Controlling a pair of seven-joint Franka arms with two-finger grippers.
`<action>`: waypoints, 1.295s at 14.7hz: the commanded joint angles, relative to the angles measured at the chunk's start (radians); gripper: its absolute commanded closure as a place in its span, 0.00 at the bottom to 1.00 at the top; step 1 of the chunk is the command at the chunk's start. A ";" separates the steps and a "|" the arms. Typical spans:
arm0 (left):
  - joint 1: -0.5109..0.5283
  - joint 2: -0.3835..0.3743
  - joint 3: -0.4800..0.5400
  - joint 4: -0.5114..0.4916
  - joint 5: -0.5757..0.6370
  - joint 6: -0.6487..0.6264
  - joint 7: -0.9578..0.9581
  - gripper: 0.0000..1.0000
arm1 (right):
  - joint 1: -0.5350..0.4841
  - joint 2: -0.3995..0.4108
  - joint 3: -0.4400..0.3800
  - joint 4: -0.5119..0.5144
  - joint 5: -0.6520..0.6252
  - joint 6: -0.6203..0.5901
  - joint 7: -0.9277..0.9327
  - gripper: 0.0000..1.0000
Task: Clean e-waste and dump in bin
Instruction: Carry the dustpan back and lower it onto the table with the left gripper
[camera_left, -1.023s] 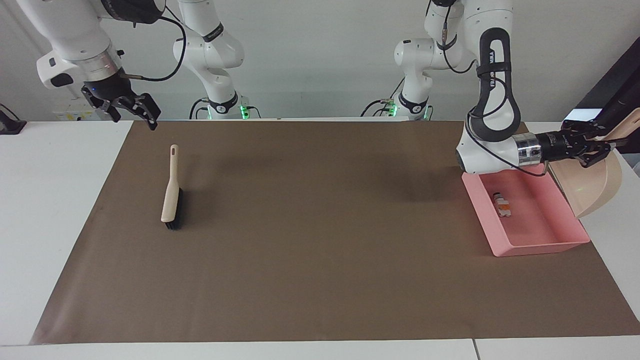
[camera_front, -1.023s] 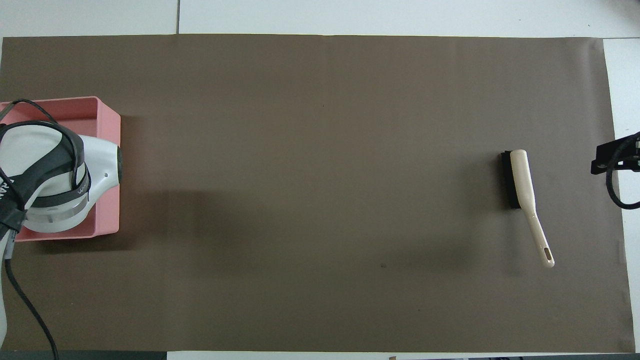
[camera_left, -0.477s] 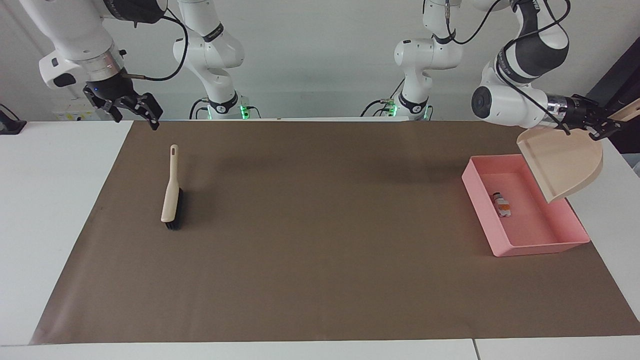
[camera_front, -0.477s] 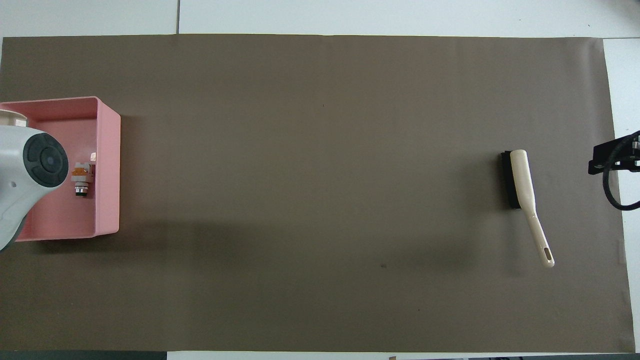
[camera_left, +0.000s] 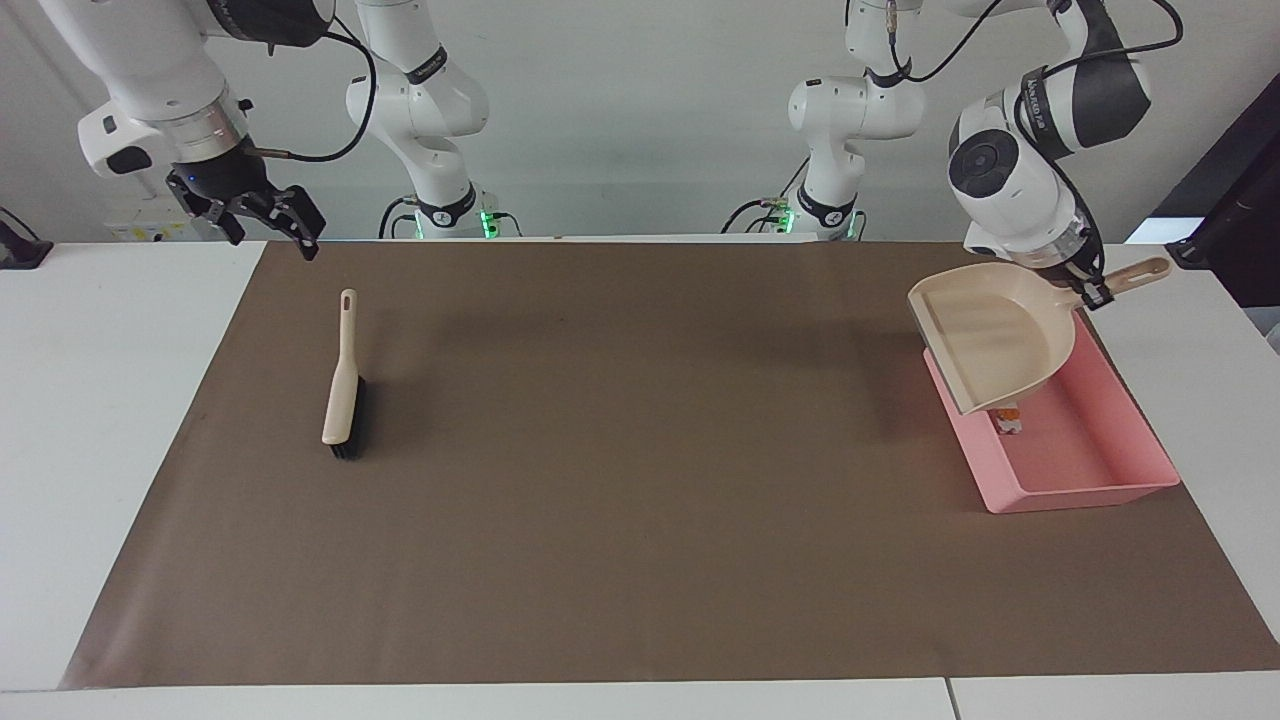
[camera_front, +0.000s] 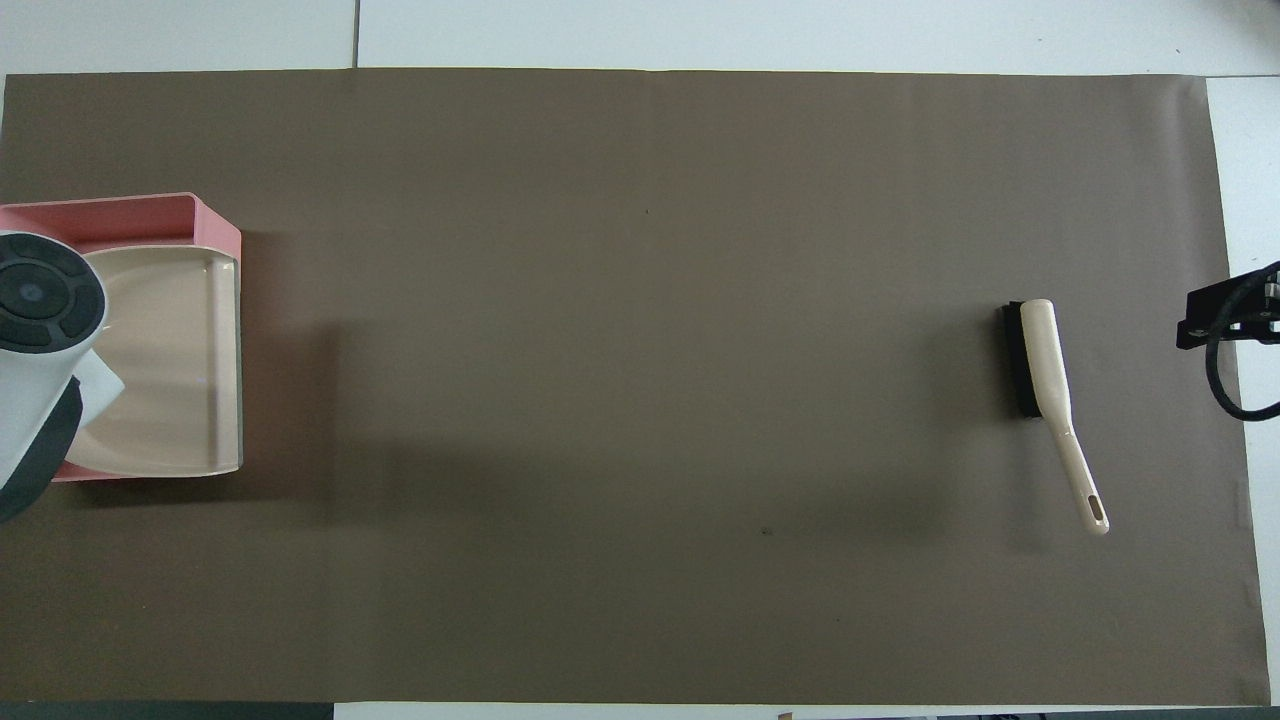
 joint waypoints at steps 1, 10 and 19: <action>-0.085 0.042 0.010 -0.003 -0.089 0.030 0.012 1.00 | -0.003 0.000 -0.003 0.008 0.014 -0.012 -0.012 0.00; -0.346 0.226 0.011 -0.028 -0.238 0.099 -0.200 1.00 | -0.001 0.002 -0.003 0.008 0.014 -0.012 -0.012 0.00; -0.436 0.291 0.010 -0.029 -0.256 0.125 -0.324 0.72 | -0.001 0.000 -0.003 0.008 0.014 -0.012 -0.012 0.00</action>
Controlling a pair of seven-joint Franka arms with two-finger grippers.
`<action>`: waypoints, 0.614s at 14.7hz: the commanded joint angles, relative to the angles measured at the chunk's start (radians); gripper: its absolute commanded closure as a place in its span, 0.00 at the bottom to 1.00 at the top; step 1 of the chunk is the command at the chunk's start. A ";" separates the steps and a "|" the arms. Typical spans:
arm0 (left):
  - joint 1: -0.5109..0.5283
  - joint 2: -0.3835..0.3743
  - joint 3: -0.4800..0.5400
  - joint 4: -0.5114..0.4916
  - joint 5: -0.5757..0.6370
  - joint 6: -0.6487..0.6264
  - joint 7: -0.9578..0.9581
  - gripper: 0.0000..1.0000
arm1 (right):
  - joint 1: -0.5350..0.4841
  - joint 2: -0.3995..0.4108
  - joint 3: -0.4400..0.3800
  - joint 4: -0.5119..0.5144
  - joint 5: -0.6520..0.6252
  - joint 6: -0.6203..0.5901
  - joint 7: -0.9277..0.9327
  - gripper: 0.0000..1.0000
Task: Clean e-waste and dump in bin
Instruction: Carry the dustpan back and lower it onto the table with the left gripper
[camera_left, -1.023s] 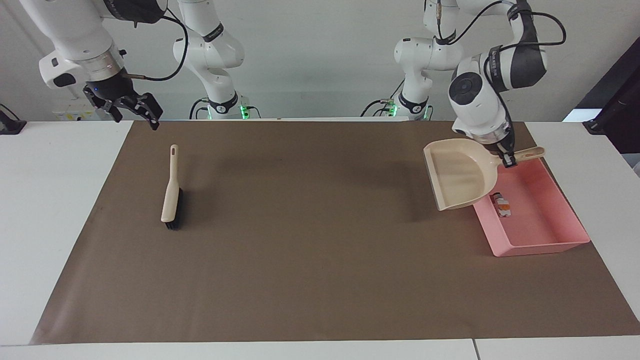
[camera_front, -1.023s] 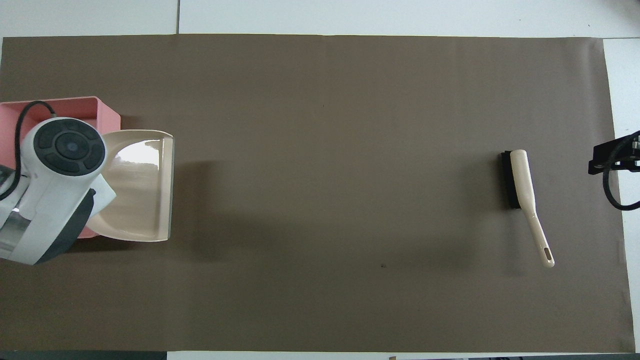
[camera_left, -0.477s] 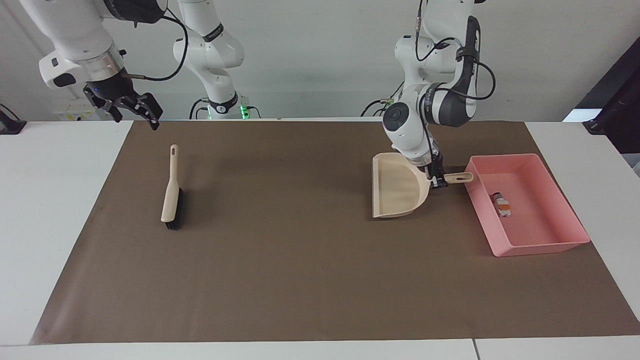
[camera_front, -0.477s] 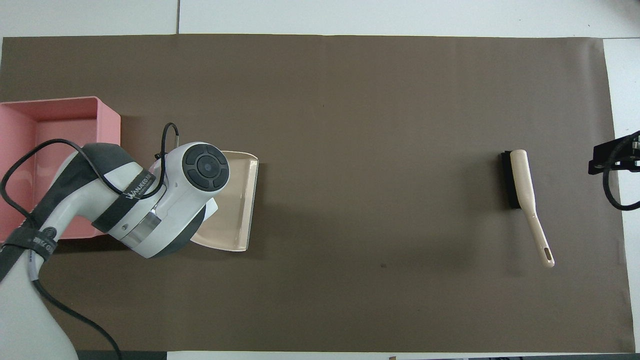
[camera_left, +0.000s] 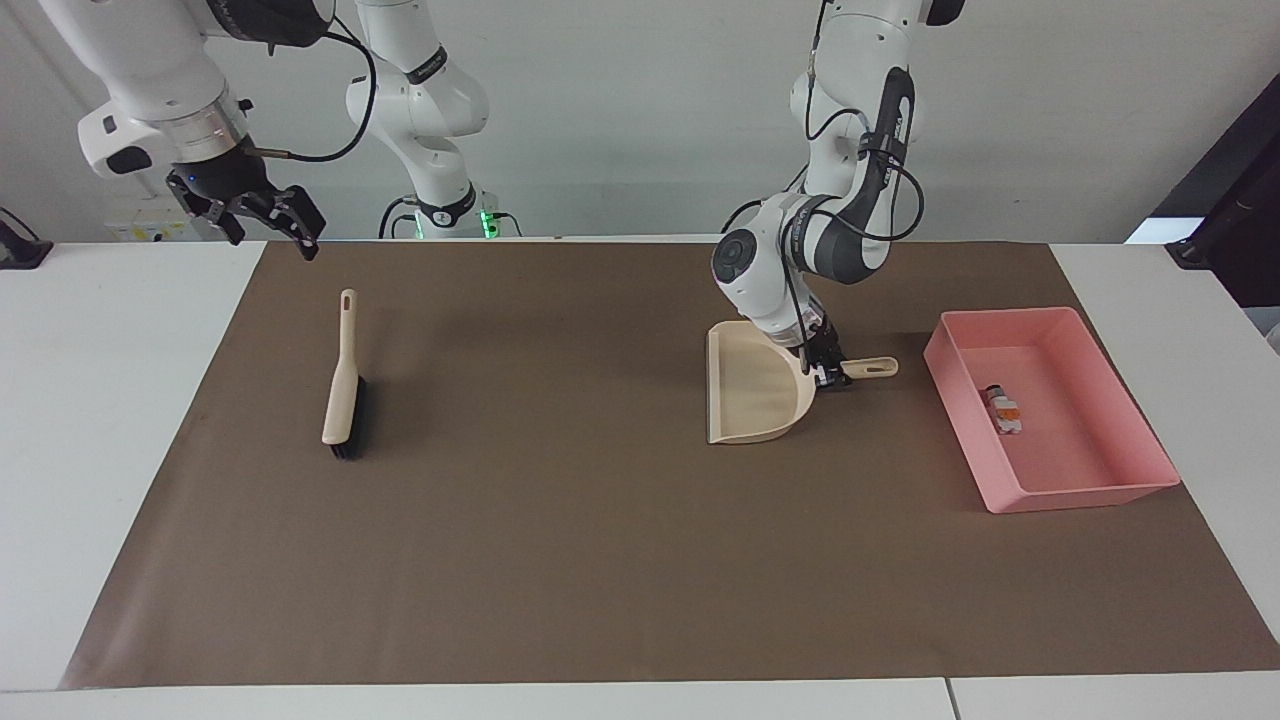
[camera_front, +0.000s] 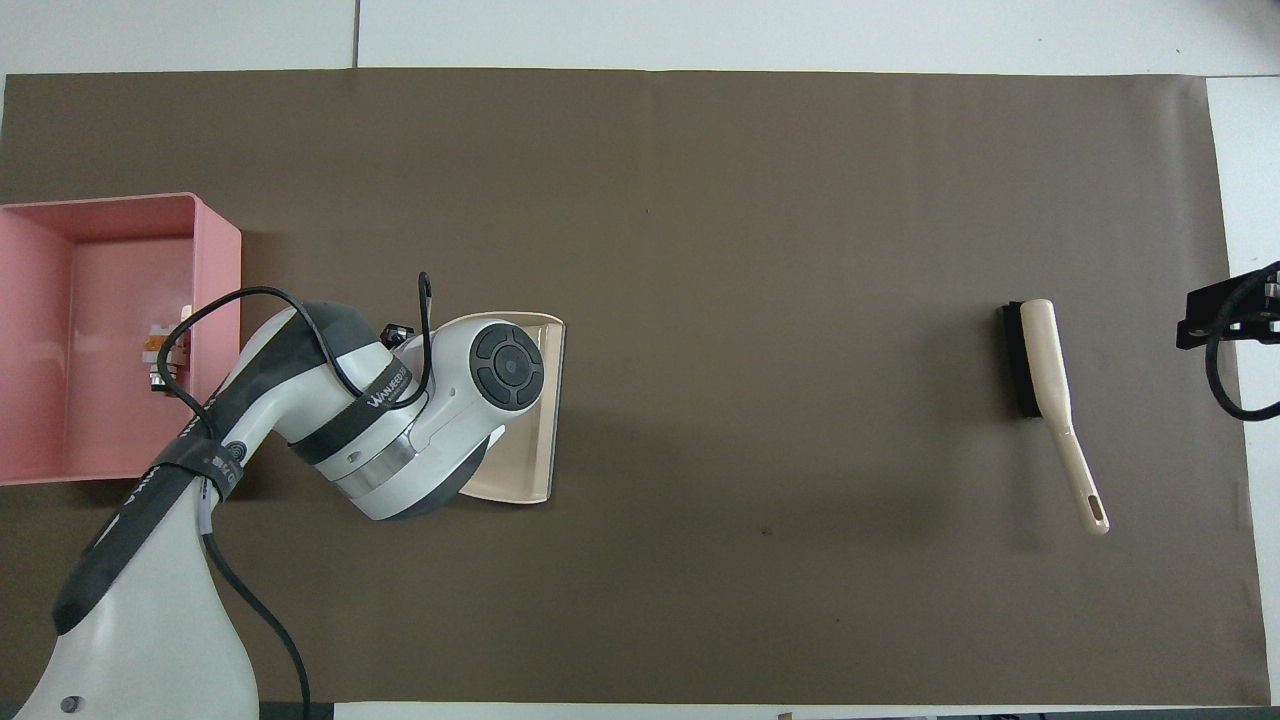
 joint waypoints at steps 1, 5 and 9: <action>-0.023 -0.015 0.015 -0.002 -0.029 0.010 -0.008 0.62 | -0.001 0.002 -0.003 0.008 0.014 -0.012 -0.012 0.00; 0.012 -0.104 0.020 0.001 -0.093 -0.042 -0.019 0.09 | -0.001 0.000 -0.003 0.008 0.014 -0.012 -0.012 0.00; 0.125 -0.187 0.018 0.002 -0.118 -0.074 -0.125 0.02 | -0.001 0.002 -0.003 0.008 0.014 -0.012 -0.012 0.00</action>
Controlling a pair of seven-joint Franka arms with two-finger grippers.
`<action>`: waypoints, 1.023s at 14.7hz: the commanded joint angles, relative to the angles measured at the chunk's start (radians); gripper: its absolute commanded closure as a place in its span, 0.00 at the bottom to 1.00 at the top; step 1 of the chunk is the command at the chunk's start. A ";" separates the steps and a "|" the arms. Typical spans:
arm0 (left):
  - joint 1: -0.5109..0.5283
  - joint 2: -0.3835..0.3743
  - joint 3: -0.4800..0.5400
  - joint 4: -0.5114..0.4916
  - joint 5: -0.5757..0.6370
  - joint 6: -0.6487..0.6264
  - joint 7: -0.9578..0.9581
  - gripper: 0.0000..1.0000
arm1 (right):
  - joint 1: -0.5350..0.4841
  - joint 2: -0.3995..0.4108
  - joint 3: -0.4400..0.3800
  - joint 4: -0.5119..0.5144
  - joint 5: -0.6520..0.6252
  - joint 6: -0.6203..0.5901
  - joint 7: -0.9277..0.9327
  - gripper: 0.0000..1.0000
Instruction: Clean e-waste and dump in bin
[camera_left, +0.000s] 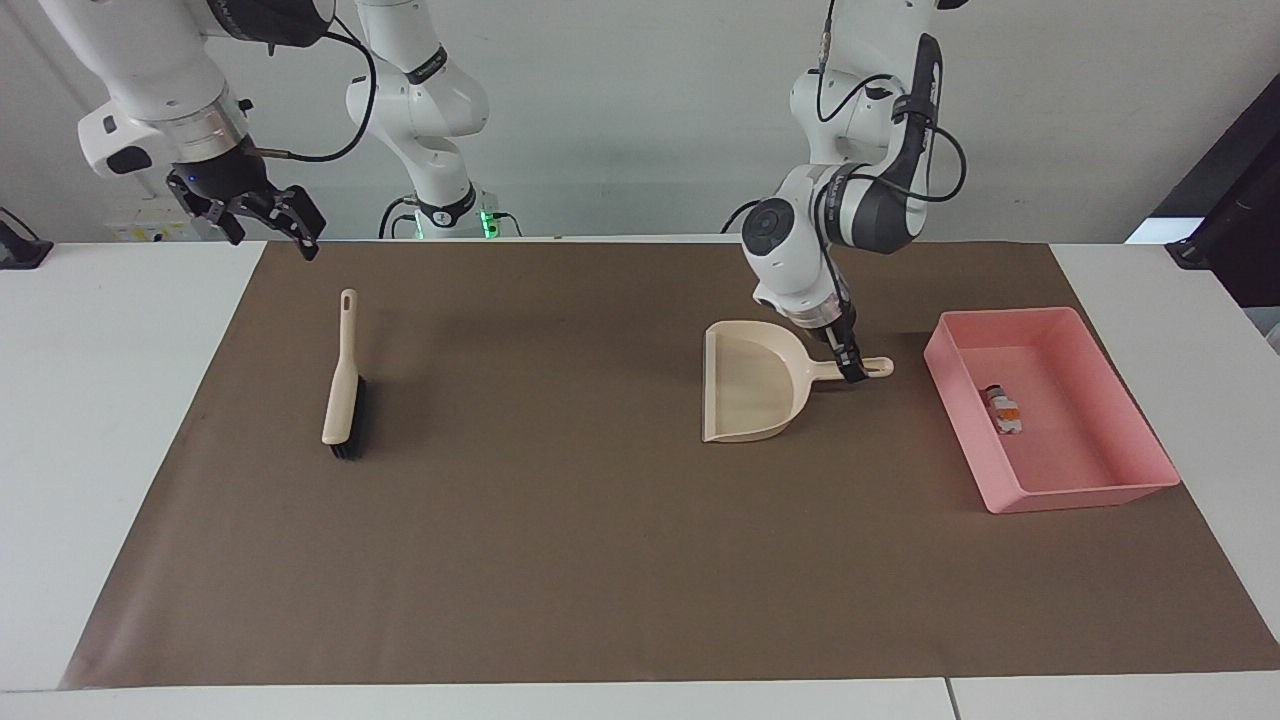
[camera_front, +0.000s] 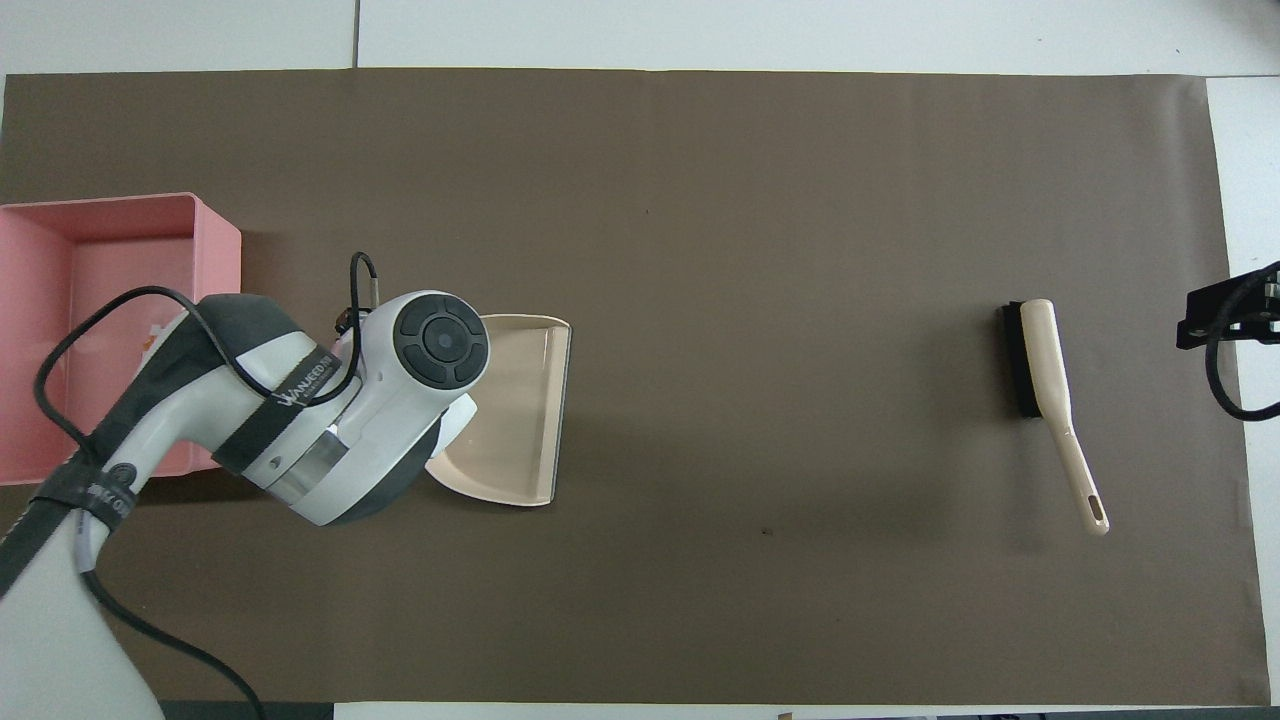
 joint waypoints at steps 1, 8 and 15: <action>0.081 -0.081 0.000 -0.016 -0.051 -0.022 -0.084 0.02 | -0.001 0.002 -0.003 0.007 0.014 -0.012 -0.012 0.00; 0.342 -0.175 0.002 0.019 -0.176 -0.062 -0.106 0.02 | -0.003 0.000 -0.003 0.008 0.014 -0.012 -0.012 0.00; 0.542 -0.184 0.003 0.084 -0.383 -0.096 -0.323 0.02 | -0.001 0.000 -0.003 0.008 0.014 -0.012 -0.012 0.00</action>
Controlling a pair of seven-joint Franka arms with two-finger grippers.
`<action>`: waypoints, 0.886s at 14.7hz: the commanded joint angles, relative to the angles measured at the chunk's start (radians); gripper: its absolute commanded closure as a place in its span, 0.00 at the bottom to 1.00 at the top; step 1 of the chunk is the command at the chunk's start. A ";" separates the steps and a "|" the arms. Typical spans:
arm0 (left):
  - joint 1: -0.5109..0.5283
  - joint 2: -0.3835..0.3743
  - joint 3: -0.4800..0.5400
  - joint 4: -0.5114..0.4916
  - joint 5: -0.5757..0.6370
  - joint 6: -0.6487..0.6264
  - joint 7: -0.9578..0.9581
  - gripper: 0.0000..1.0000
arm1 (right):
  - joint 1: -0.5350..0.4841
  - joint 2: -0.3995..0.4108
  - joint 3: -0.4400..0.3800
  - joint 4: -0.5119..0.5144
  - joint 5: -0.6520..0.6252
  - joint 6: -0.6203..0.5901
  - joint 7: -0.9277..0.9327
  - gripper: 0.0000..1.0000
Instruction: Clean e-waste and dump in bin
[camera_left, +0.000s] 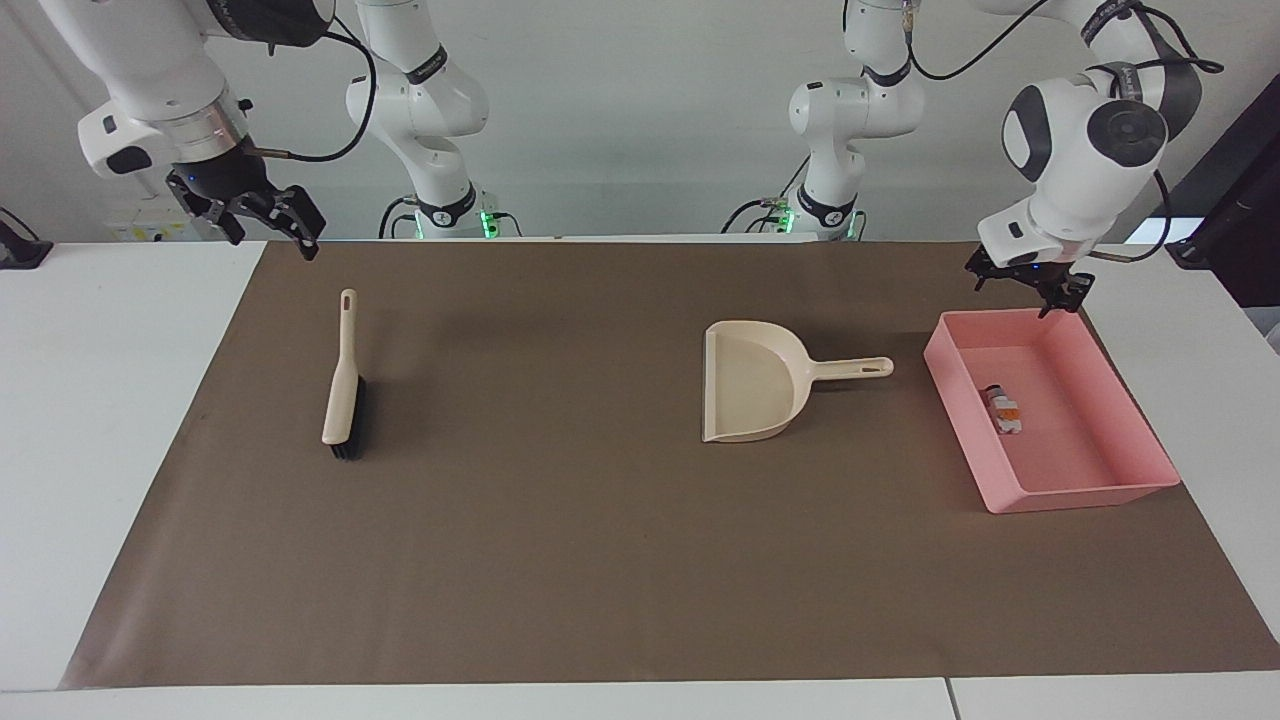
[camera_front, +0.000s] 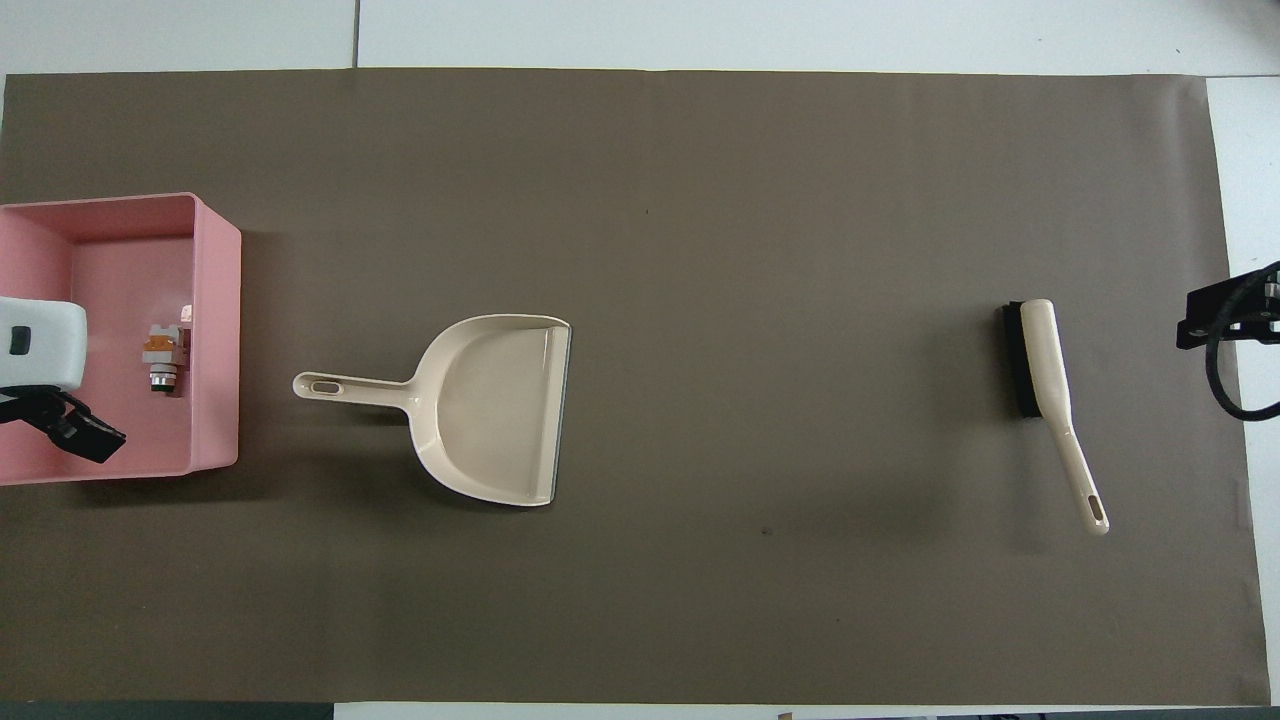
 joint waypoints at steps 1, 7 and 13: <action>0.039 0.021 -0.012 0.077 -0.104 -0.039 -0.212 0.02 | -0.001 0.002 -0.003 0.008 0.014 -0.012 -0.012 0.00; 0.042 0.090 -0.012 0.257 -0.178 -0.093 -0.472 0.02 | -0.001 0.002 -0.003 0.008 0.014 -0.012 -0.012 0.00; 0.030 0.090 -0.015 0.370 -0.198 -0.158 -0.551 0.02 | -0.001 0.002 -0.003 0.008 0.014 -0.012 -0.012 0.00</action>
